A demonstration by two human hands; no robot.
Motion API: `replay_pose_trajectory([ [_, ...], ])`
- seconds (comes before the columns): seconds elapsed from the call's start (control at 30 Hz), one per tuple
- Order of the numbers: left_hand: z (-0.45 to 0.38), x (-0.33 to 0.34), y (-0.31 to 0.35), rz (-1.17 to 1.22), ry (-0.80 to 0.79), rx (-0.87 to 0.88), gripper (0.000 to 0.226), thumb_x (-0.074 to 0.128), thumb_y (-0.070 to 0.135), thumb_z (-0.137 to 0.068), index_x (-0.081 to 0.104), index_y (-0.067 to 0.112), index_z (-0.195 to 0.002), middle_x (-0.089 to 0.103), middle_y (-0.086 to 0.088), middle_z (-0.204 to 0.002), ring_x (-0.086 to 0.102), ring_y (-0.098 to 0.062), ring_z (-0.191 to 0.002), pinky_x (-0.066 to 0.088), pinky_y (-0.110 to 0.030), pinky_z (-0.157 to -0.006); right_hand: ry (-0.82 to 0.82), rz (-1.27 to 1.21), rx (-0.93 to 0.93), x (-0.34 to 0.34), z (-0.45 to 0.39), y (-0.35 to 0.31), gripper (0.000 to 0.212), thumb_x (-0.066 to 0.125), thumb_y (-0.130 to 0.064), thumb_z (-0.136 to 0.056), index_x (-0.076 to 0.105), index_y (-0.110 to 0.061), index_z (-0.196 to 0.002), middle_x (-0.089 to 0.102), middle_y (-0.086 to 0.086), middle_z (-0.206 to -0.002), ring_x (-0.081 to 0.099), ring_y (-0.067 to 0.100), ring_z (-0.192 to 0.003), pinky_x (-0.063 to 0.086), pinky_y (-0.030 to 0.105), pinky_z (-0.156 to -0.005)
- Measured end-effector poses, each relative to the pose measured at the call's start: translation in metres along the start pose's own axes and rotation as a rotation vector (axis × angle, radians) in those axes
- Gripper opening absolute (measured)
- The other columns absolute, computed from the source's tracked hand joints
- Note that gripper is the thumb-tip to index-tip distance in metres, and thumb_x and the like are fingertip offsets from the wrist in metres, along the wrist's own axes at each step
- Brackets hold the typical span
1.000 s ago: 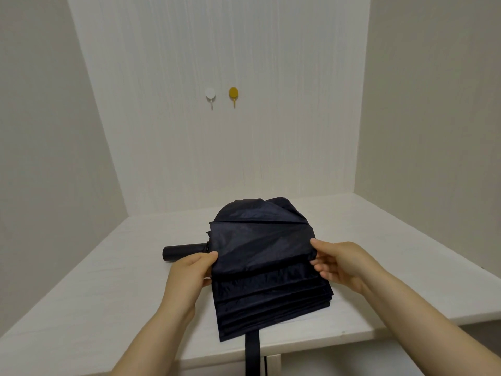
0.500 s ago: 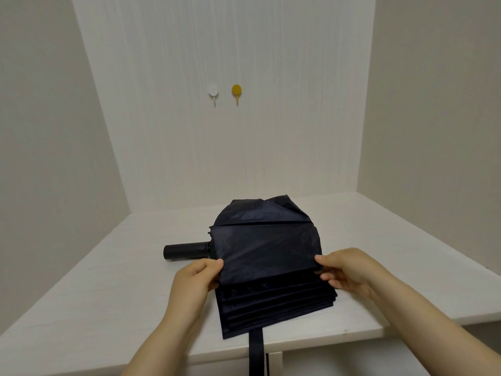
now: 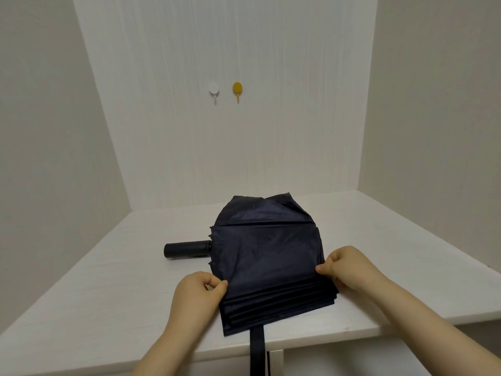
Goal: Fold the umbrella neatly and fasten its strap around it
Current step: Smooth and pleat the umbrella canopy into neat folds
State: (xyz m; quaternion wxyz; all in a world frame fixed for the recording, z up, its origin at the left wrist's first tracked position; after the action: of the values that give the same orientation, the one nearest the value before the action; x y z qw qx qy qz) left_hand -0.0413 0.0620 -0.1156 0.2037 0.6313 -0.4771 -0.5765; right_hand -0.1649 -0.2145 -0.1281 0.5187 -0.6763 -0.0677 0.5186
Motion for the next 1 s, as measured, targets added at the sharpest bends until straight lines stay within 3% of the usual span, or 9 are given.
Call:
replay_pose_trajectory([
  [0.13,0.002,0.007,0.009,-0.335,-0.001,0.135,0.031,0.061,0.026,-0.081,0.050,0.026,-0.052,0.056,0.008,-0.073,0.052,-0.017,-0.080,0.036,-0.027,-0.064,0.089,0.191,-0.054,0.001,0.004,-0.007,0.025,0.063,-0.020,-0.077,0.047,-0.012,-0.059,0.050,0.004,-0.057,0.046,0.020,-0.055,0.035,0.027,-0.056],
  [0.27,0.002,0.014,0.016,-0.537,0.011,0.239,0.024,0.054,0.032,-0.084,0.044,0.028,-0.063,0.047,0.009,-0.082,0.041,-0.015,-0.084,0.035,-0.025,-0.070,0.138,0.438,-0.105,0.004,0.014,-0.018,0.020,0.055,-0.026,-0.081,0.047,-0.017,-0.065,0.054,-0.004,-0.068,0.052,0.019,-0.069,0.036,0.026,-0.056],
  [0.4,0.003,0.013,0.028,-0.572,0.045,0.346,0.019,0.060,0.028,-0.081,0.042,0.025,-0.076,0.040,0.009,-0.081,0.038,-0.015,-0.081,0.031,-0.025,-0.068,0.184,0.587,-0.198,0.007,0.020,-0.028,0.023,0.049,-0.028,-0.085,0.041,-0.019,-0.066,0.049,-0.003,-0.078,0.049,0.019,-0.073,0.036,0.027,-0.061],
  [0.5,0.005,0.024,0.031,-0.506,-0.013,0.491,0.034,0.079,0.006,-0.056,0.050,0.022,-0.066,0.051,0.008,-0.072,0.051,-0.019,-0.068,0.038,-0.026,-0.054,0.241,0.629,-0.312,0.007,0.023,-0.037,0.021,0.049,-0.024,-0.085,0.038,-0.020,-0.068,0.043,-0.003,-0.086,0.047,0.019,-0.083,0.039,0.029,-0.064],
  [0.57,0.007,0.031,0.032,-0.474,-0.027,0.607,0.040,0.077,-0.007,-0.045,0.057,0.020,-0.067,0.056,0.007,-0.072,0.054,-0.018,-0.065,0.043,-0.023,-0.049,0.324,0.650,-0.473,0.009,0.031,-0.048,0.010,0.055,-0.013,-0.080,0.047,-0.016,-0.076,0.046,-0.002,-0.087,0.050,0.021,-0.086,0.040,0.030,-0.061],
  [0.67,0.008,0.037,0.038,-0.440,-0.064,0.723,0.040,0.067,-0.010,-0.052,0.064,0.020,-0.078,0.062,0.006,-0.085,0.047,-0.011,-0.081,0.051,-0.025,-0.061,0.421,0.655,-0.774,0.016,0.043,-0.058,0.031,0.069,0.007,-0.053,0.057,-0.013,-0.073,0.058,0.000,-0.079,0.055,0.023,-0.064,0.041,0.028,-0.044],
  [0.77,0.011,0.046,0.042,-0.491,-0.145,0.817,0.038,0.058,-0.001,-0.055,0.071,0.026,-0.079,0.072,0.007,-0.096,0.057,-0.013,-0.096,0.056,-0.027,-0.073,0.346,0.660,-0.907,0.025,0.047,-0.059,0.036,0.065,0.009,-0.053,0.065,-0.015,-0.080,0.065,-0.002,-0.086,0.061,0.022,-0.069,0.050,0.027,-0.052],
  [0.9,0.006,0.047,0.033,-0.470,-0.181,0.797,0.040,0.058,0.001,-0.056,0.075,0.030,-0.079,0.074,0.012,-0.096,0.069,-0.019,-0.093,0.054,-0.021,-0.073,0.230,0.620,-0.792,0.019,0.035,-0.049,0.026,0.059,-0.004,-0.074,0.069,-0.018,-0.093,0.069,-0.008,-0.098,0.065,0.019,-0.088,0.054,0.031,-0.071],
  [1.0,-0.001,0.045,0.019,-0.287,-0.239,0.634,0.038,0.049,0.002,-0.071,0.076,0.020,-0.091,0.071,0.009,-0.107,0.053,-0.010,-0.113,0.035,-0.003,-0.089,0.161,0.586,-0.613,0.008,0.026,-0.035,0.025,0.047,-0.025,-0.090,0.064,-0.028,-0.108,0.066,-0.014,-0.110,0.058,0.012,-0.103,0.046,0.029,-0.084],
])
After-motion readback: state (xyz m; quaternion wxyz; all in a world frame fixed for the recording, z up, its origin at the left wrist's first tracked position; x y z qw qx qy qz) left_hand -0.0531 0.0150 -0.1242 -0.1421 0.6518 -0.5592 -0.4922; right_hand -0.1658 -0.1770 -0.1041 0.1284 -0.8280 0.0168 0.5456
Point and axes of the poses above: each hand's wrist, its own z-axis away from the middle knuckle, its own x-axis out of the palm, y = z × x, the point moved 9 cm from there along -z, towards the middle knuckle
